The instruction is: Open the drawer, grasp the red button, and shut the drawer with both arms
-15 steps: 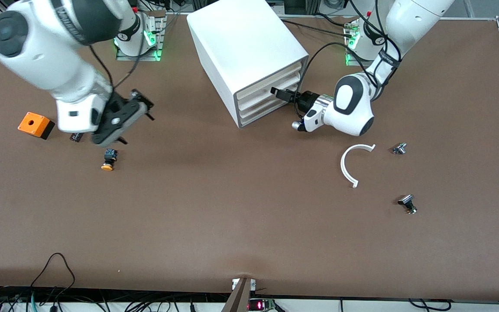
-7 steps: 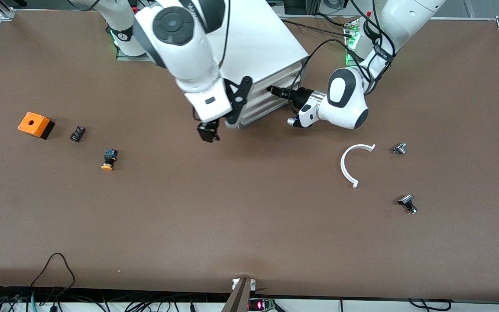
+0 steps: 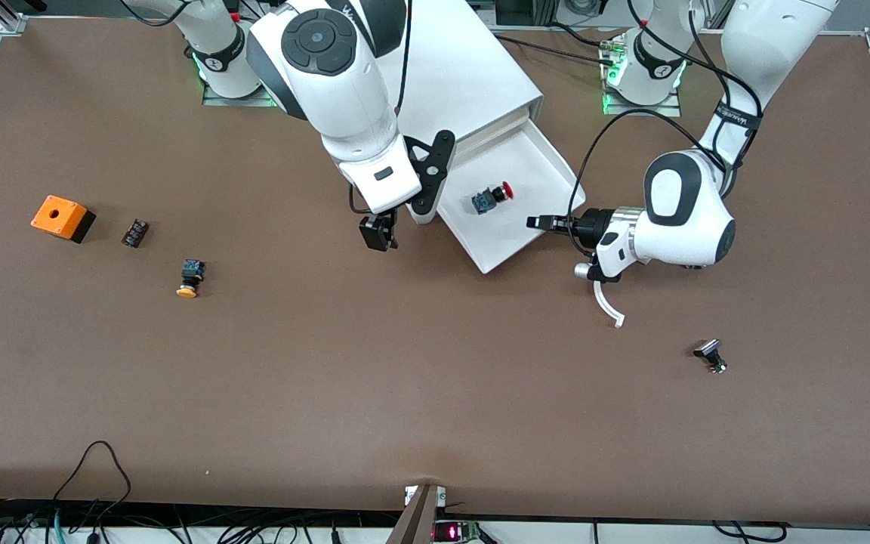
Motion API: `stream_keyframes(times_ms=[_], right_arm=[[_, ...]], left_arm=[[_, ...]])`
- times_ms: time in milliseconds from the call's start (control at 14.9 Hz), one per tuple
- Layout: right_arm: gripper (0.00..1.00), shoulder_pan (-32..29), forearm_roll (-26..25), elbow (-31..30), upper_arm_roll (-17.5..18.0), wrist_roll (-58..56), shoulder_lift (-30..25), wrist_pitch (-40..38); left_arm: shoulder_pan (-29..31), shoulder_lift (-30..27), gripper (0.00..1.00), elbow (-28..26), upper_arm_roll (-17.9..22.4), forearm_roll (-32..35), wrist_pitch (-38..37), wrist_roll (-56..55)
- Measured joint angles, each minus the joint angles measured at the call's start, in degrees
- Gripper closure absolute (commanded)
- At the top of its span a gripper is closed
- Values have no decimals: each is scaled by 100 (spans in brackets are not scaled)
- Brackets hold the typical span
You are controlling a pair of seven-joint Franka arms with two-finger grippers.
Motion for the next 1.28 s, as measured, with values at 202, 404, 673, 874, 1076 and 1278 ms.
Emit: stream_keyframes(times_ms=[202, 404, 673, 874, 1076, 1278], right_arm=[[0, 186, 1, 131, 22, -7, 76, 77], [0, 363, 1, 173, 32, -7, 261, 499], [0, 753, -259, 195, 38, -111, 776, 442], [0, 1111, -840, 200, 40, -426, 1119, 169], [0, 1419, -1025, 221, 26, -612, 1365, 184], [0, 1552, -1033, 245, 11, -648, 1436, 325]], left_arm=[[-9, 5, 0, -2, 22, 180, 148, -12], [1, 10, 0, 27, 89, 344, 326, -44], [16, -151, 0, 543, 116, 1062, 432, -72], [387, -605, 0, 951, 132, 2212, 486, -103], [764, -1241, 0, 1208, 152, 3007, 369, -102], [882, -1838, 0, 1433, 184, 4016, -403, -133]])
